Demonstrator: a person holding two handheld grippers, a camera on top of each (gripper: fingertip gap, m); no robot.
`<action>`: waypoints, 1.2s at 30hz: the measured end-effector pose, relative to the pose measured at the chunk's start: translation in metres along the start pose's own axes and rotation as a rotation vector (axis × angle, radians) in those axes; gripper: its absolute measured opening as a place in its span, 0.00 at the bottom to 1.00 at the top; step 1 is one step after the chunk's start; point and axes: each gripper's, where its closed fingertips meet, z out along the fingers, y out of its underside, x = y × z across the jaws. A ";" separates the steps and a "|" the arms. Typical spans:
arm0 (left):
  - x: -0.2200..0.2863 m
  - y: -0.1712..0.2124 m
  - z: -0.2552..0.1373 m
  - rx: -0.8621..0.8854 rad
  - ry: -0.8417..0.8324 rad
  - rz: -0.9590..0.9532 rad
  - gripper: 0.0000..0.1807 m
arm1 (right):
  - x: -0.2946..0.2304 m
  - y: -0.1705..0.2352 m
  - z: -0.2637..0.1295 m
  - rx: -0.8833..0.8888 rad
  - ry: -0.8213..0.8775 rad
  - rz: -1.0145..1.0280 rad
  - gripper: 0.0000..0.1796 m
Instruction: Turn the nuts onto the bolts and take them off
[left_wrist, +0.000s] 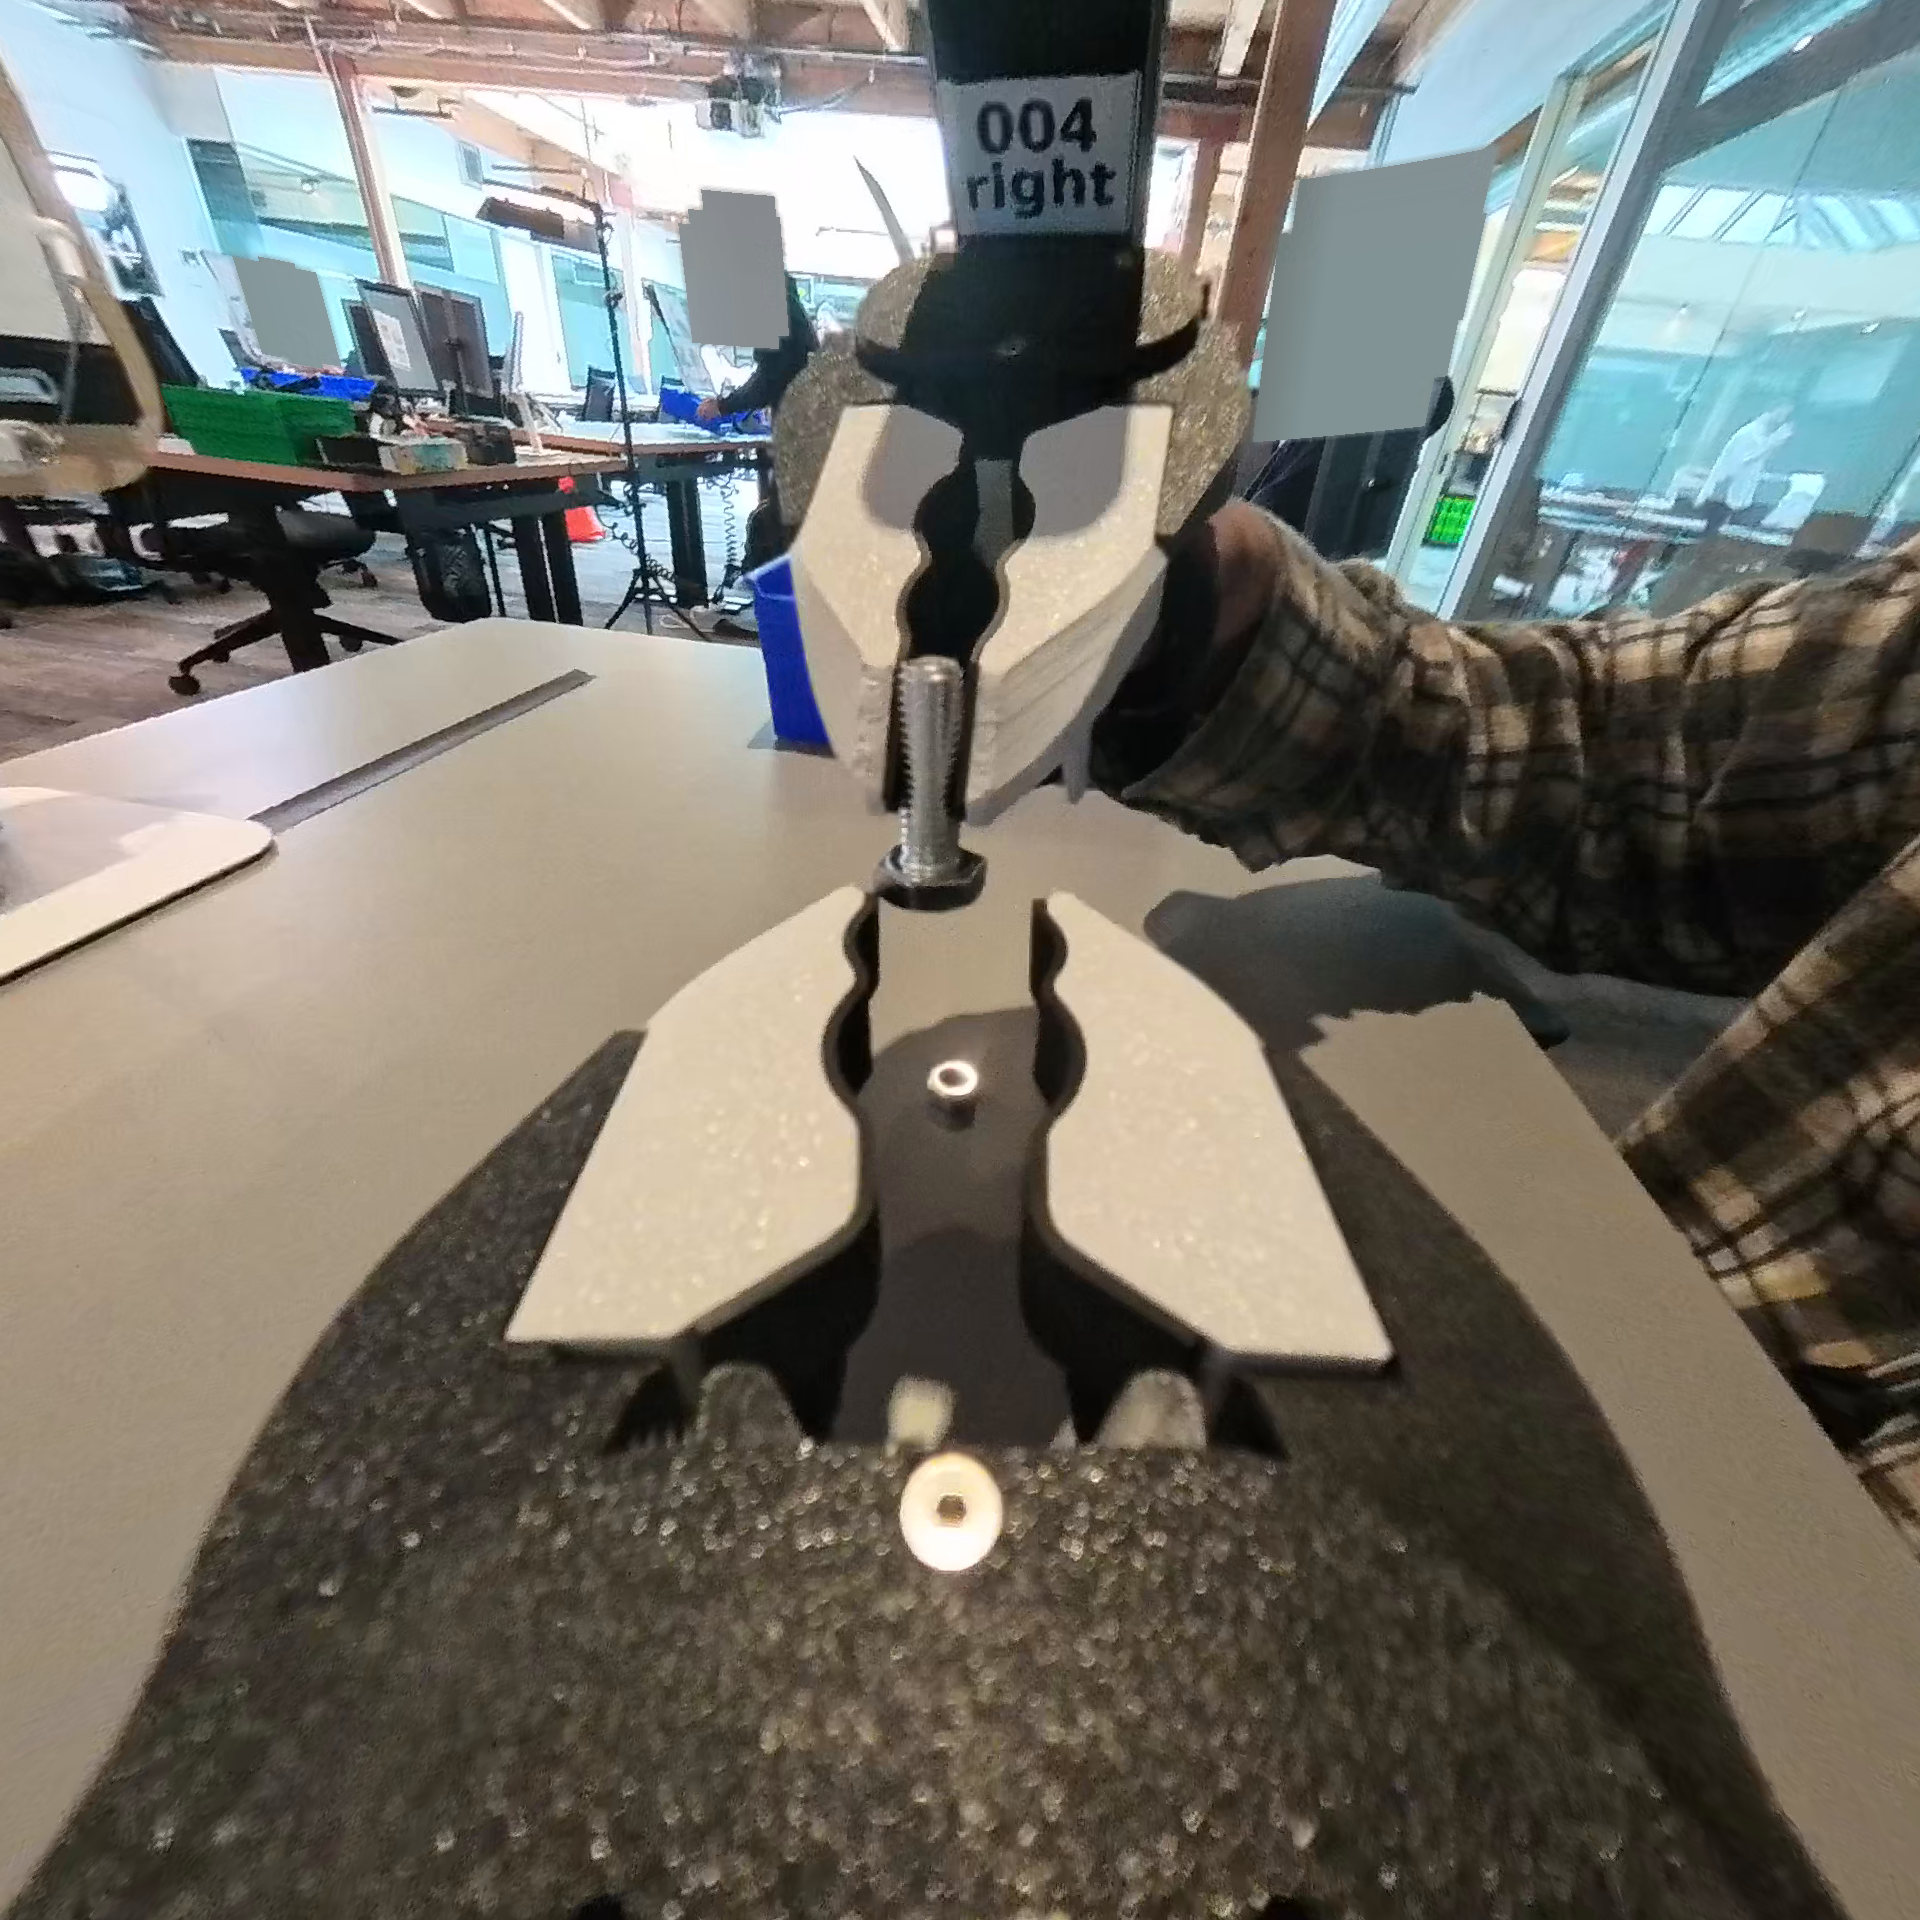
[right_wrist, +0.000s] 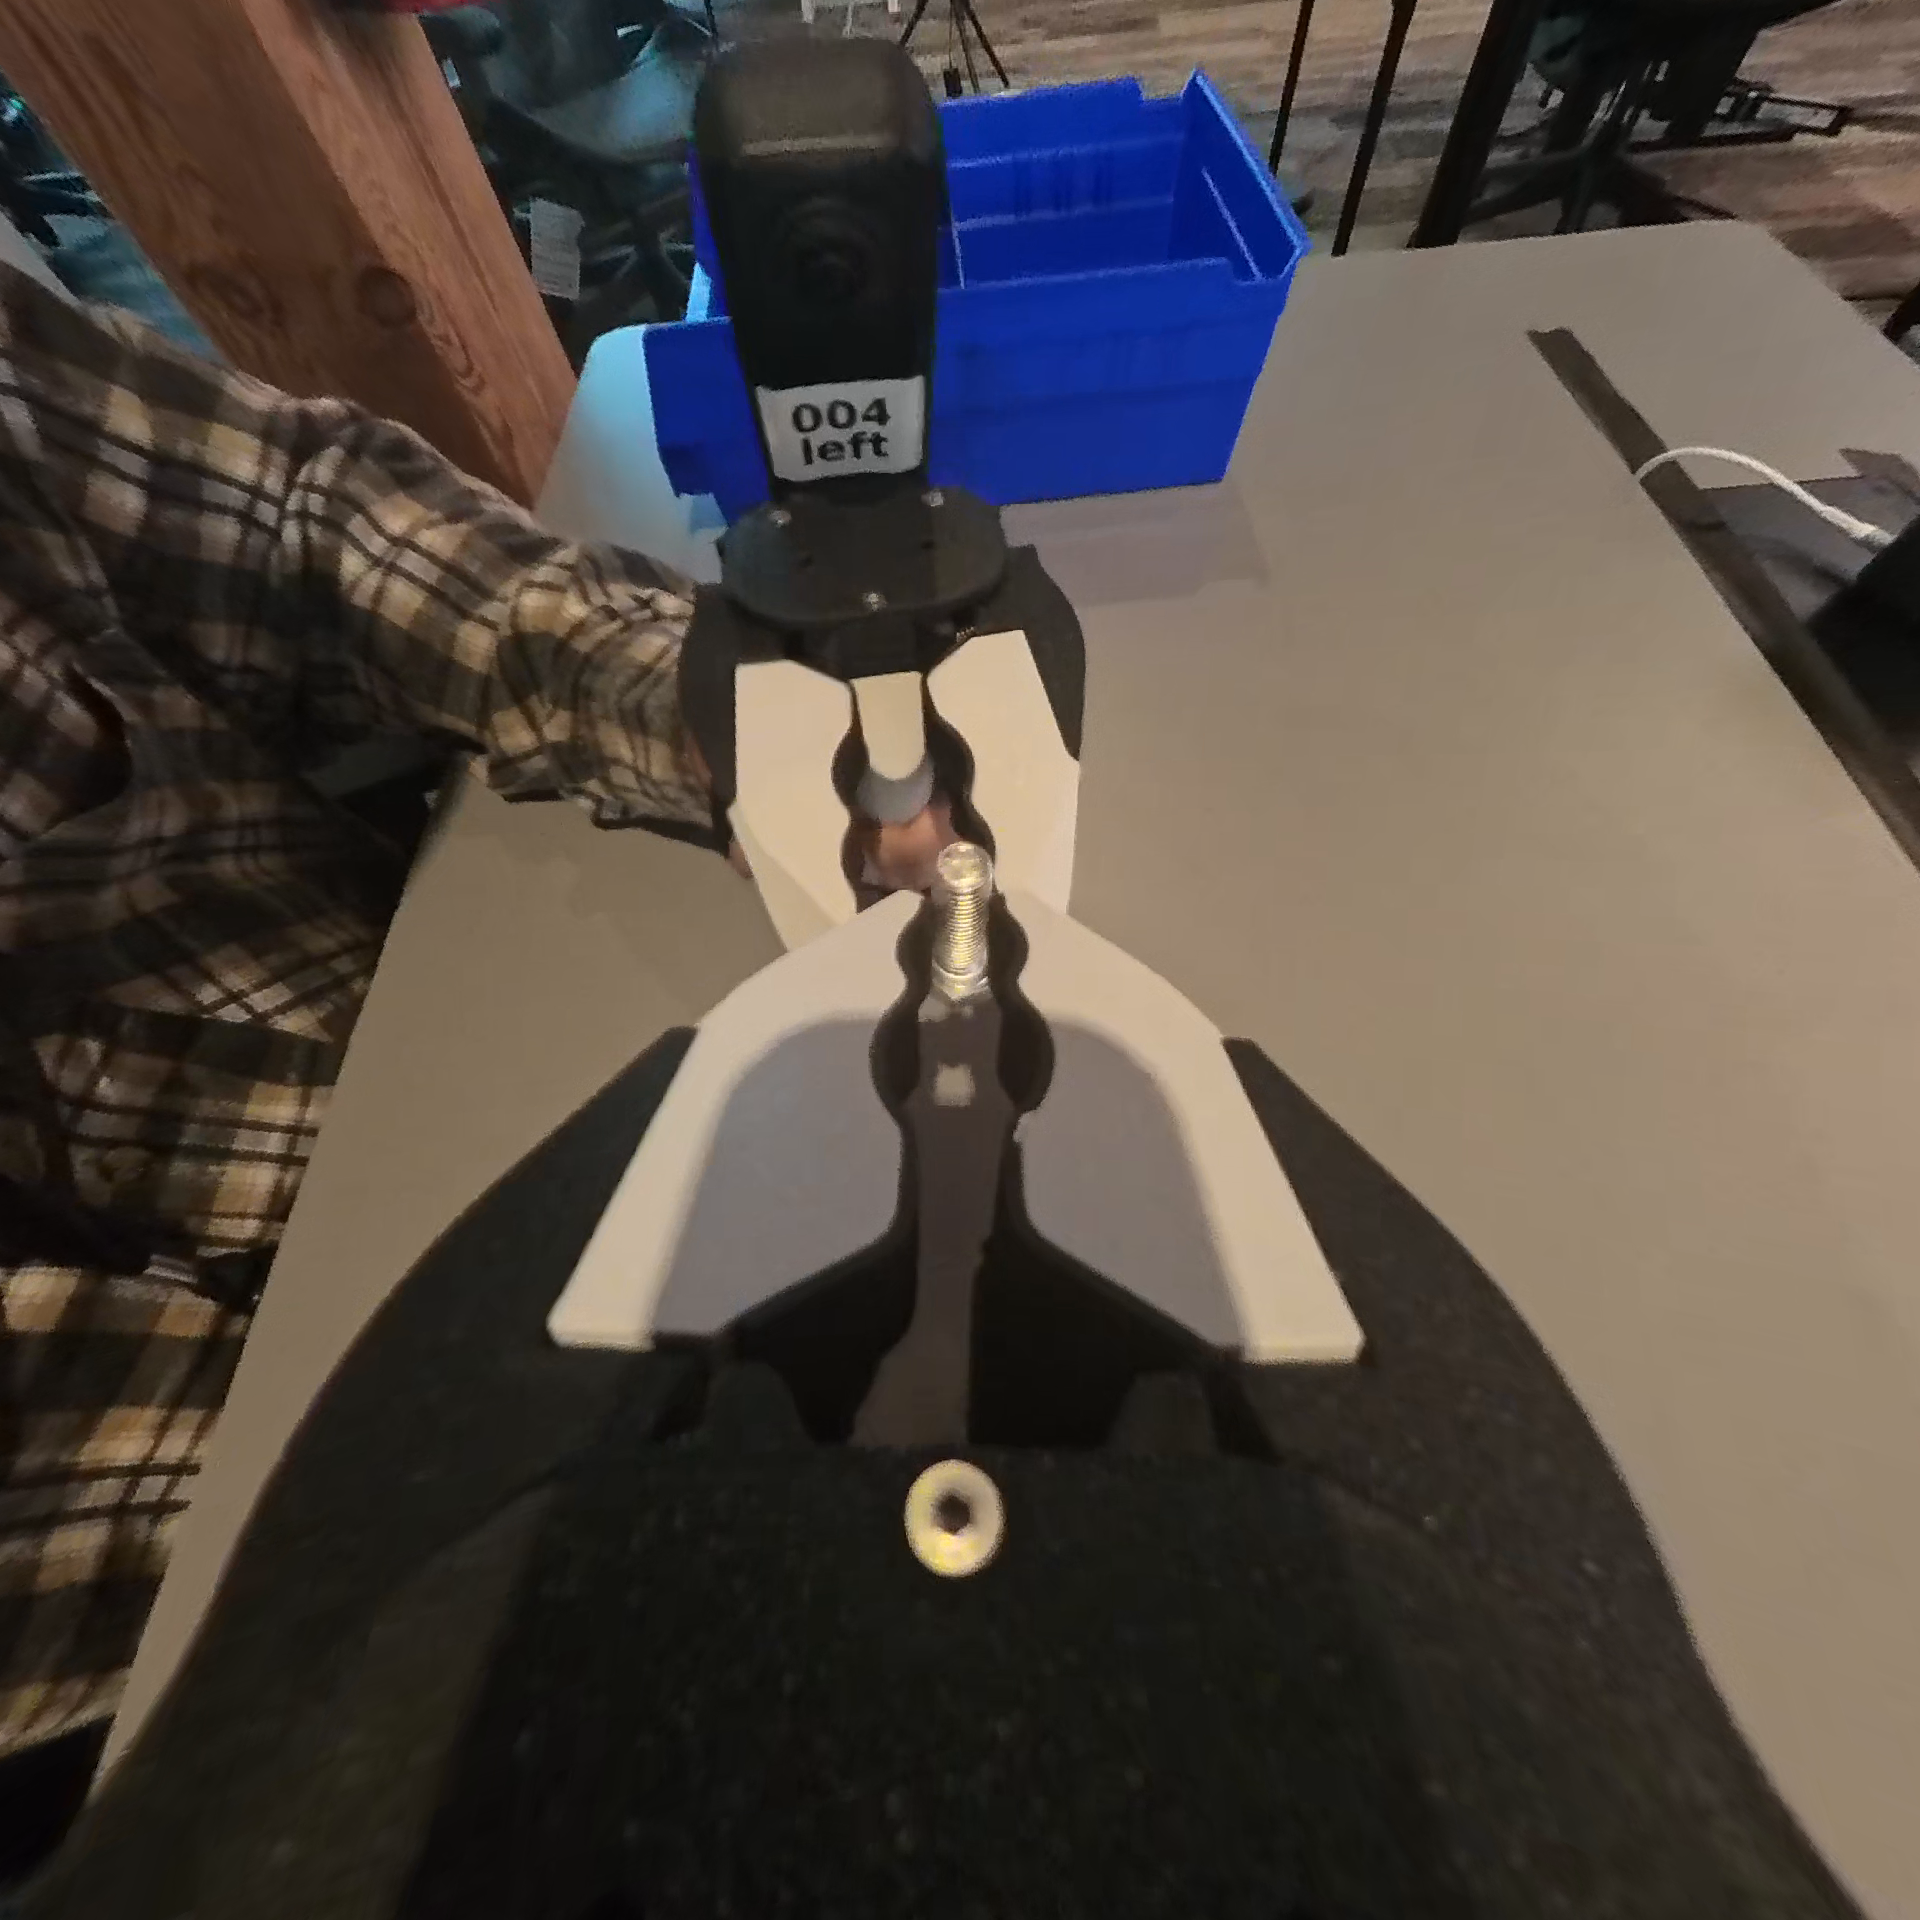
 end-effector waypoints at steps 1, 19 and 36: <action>0.001 -0.002 -0.001 0.013 0.006 -0.006 0.14 | -0.002 0.000 0.000 -0.008 -0.011 0.001 0.05; 0.004 -0.011 -0.005 0.048 0.010 0.004 0.11 | -0.009 -0.007 0.005 0.001 -0.062 0.039 0.05; 0.007 -0.013 -0.003 0.028 -0.009 -0.006 0.10 | -0.012 -0.011 0.009 -0.012 -0.059 -0.013 0.05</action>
